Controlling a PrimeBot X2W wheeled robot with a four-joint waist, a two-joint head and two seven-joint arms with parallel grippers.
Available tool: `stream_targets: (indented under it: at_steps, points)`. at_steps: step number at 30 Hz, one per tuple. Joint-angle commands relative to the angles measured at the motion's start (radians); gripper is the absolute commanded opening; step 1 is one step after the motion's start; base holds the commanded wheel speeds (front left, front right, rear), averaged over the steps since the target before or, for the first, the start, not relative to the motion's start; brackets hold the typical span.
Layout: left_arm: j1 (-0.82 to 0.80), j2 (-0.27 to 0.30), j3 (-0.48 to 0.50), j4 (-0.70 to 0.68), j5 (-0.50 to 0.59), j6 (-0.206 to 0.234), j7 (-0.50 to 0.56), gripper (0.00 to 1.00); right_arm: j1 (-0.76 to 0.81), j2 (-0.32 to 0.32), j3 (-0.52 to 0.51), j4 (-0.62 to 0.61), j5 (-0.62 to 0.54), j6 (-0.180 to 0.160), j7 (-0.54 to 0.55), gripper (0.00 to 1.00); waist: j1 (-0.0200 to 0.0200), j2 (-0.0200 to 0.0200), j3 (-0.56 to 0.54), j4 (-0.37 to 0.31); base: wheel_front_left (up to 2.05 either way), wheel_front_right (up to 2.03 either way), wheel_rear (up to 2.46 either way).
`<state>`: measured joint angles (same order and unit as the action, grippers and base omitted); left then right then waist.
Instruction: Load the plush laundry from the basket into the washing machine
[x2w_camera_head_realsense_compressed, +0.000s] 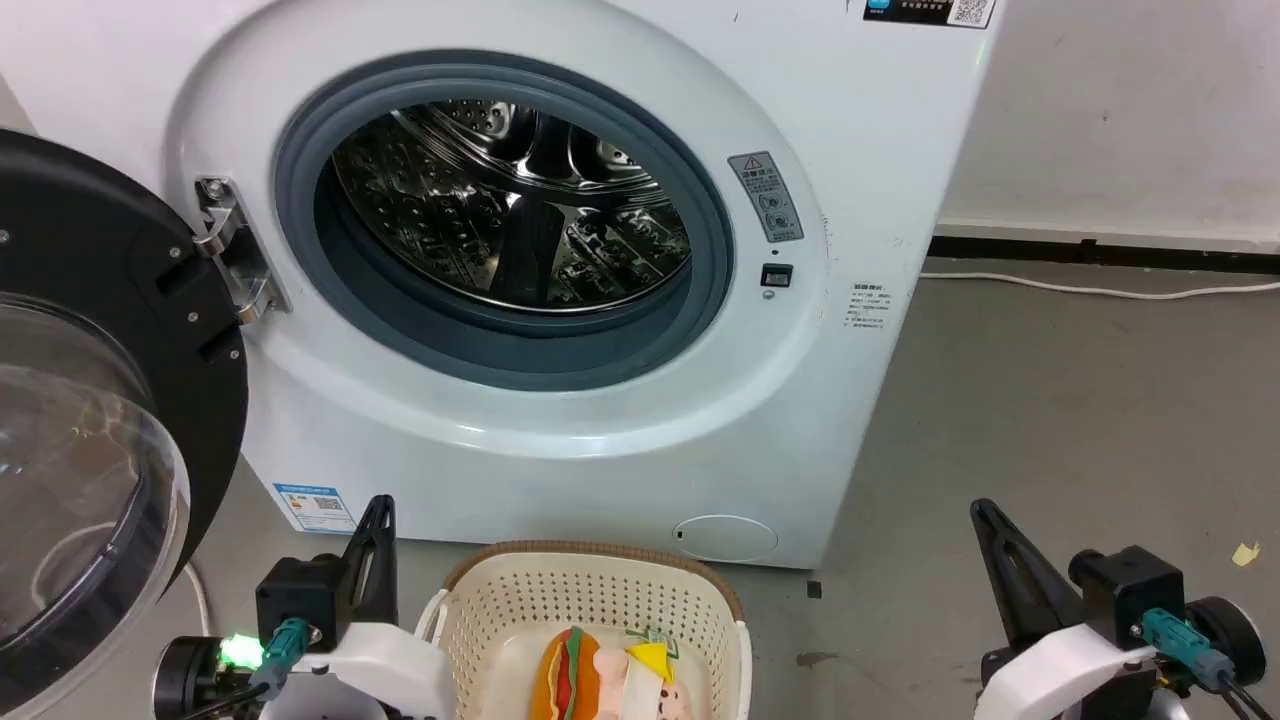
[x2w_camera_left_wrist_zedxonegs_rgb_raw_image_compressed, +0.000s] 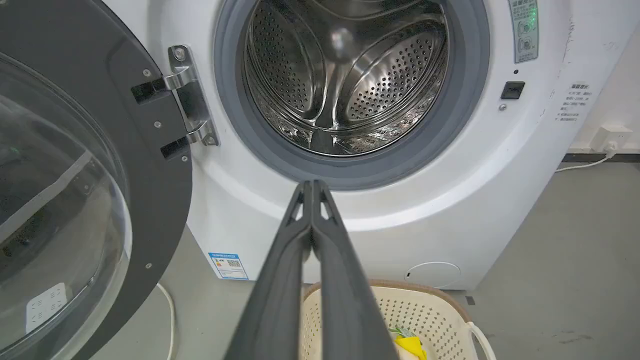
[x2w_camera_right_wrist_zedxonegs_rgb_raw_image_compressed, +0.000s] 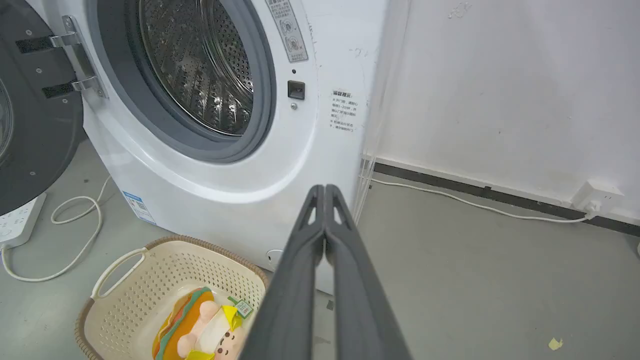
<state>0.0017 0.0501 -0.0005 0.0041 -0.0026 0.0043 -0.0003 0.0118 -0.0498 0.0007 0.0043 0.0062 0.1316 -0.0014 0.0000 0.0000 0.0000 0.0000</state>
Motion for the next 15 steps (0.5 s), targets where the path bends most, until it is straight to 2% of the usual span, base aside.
stream_targets:
  at_steps: [1,15]
  points:
    - [-0.002,0.000,0.000,-0.004,0.003,-0.004,0.000,0.00,-0.012,0.000,-0.001,-0.004,-0.006,-0.001,0.001,0.00,0.0000,0.0000,0.000,0.000,0.00,0.00,0.00]
    - [-0.002,0.000,0.000,-0.004,0.003,-0.004,0.000,0.00,-0.012,0.000,-0.001,-0.004,-0.006,-0.001,0.001,0.00,0.0000,0.0000,0.000,0.000,0.00,0.00,0.00]
